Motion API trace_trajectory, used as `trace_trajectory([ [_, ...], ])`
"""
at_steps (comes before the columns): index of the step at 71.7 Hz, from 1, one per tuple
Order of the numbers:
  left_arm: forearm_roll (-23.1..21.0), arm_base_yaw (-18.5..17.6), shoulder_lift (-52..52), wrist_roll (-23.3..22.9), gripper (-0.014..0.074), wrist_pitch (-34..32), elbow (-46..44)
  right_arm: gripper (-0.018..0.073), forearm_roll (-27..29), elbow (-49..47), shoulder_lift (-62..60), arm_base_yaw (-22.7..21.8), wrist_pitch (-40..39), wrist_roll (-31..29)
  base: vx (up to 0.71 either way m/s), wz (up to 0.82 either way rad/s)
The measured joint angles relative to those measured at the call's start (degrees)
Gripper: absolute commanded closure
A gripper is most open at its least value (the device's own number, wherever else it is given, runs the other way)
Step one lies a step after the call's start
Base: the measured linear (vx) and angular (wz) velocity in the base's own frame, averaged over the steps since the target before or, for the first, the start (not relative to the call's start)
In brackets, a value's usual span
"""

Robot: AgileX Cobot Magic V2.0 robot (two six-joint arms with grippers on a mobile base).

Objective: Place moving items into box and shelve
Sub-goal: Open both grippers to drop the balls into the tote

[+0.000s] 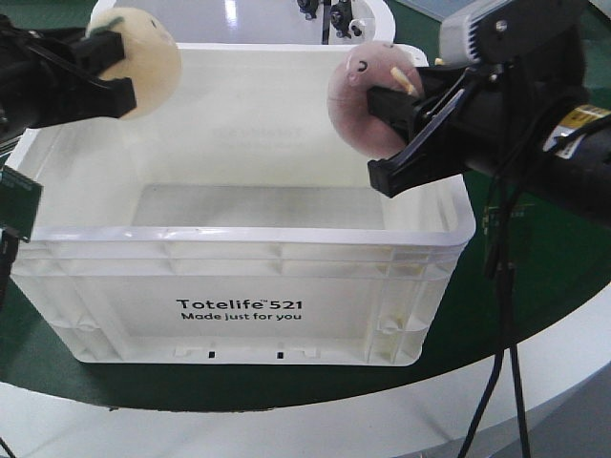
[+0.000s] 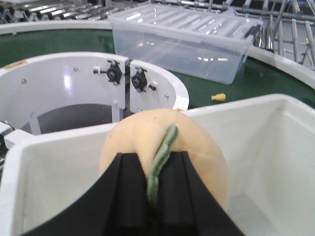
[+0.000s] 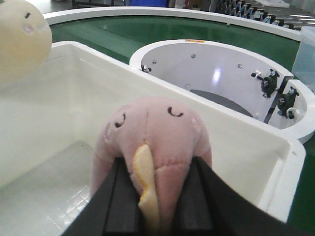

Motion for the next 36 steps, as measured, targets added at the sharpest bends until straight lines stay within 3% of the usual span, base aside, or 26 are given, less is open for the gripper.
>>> trace_trajectory([
  [8, 0.00, 0.00, 1.64, 0.00, 0.0512, 0.00, 0.05, 0.0456, 0.15, 0.00, 0.49, 0.00, -0.33, 0.00, 0.00, 0.00],
  [28, 0.00, 0.00, 2.85, 0.00, 0.0120, 1.20, 0.05, -0.0049, 0.29, 0.00, 0.54, 0.00, -1.50, 0.00, 0.00, 0.00],
  [36, 0.00, 0.00, 2.85, 0.00, 0.0022, 1.60, 0.05, -0.0153, 0.34, 0.00, 0.54, 0.00, -3.17, 0.00, 0.00, 0.00],
])
